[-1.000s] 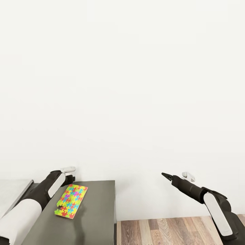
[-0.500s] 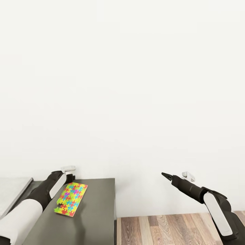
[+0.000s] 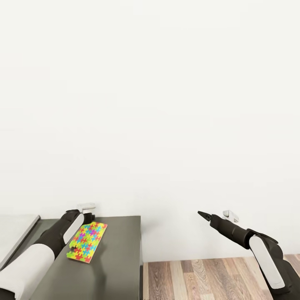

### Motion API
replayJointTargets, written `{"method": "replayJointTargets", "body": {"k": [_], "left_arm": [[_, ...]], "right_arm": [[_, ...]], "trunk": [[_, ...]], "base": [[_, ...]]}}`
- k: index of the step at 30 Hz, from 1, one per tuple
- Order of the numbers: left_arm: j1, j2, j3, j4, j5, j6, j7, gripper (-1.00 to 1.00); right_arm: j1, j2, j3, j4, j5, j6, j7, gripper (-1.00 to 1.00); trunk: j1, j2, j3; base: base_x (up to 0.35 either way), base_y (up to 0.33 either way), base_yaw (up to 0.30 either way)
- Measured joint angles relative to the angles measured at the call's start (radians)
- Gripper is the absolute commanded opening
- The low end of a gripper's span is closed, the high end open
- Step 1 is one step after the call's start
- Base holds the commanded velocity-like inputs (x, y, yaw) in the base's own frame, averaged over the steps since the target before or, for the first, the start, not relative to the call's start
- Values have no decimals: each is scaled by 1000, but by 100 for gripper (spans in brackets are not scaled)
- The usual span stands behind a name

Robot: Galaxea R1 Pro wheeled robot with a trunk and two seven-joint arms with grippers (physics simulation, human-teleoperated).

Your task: Put all the toys in the child's room - the three board games (two on the bed and one on the table), the two jigsaw puzzles on the table, and the tennis ball on the table - inside the toy box on the table in the child's room.

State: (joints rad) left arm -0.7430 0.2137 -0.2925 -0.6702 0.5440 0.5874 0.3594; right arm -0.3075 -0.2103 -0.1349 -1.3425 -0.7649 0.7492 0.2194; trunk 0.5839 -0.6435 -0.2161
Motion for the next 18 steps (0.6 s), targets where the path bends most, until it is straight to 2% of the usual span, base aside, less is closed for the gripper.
{"method": "replayJointTargets", "body": {"k": [6, 7, 12, 18], "left_arm": [[0, 2, -2, 3, -1, 0, -73, 100], [0, 4, -2, 10, -1, -1, -107, 100], [0, 11, -1, 36, -5, -2, -197, 100], [0, 15, -1, 46, -14, -2, -231, 100]], "right_arm": [[0, 0, -1, 0, 0, 0, 0, 100], [0, 0, -1, 0, 0, 0, 0, 100], [0, 0, -1, 0, 0, 0, 1, 100], [0, 0, -1, -1, 0, 0, 1, 100]], "trunk": [[0, 0, -10], [0, 0, -12], [0, 0, -20], [0, 0, -30]], "base": [[0, 0, 0], [0, 0, 0], [0, 0, 0], [0, 0, 0]]}}
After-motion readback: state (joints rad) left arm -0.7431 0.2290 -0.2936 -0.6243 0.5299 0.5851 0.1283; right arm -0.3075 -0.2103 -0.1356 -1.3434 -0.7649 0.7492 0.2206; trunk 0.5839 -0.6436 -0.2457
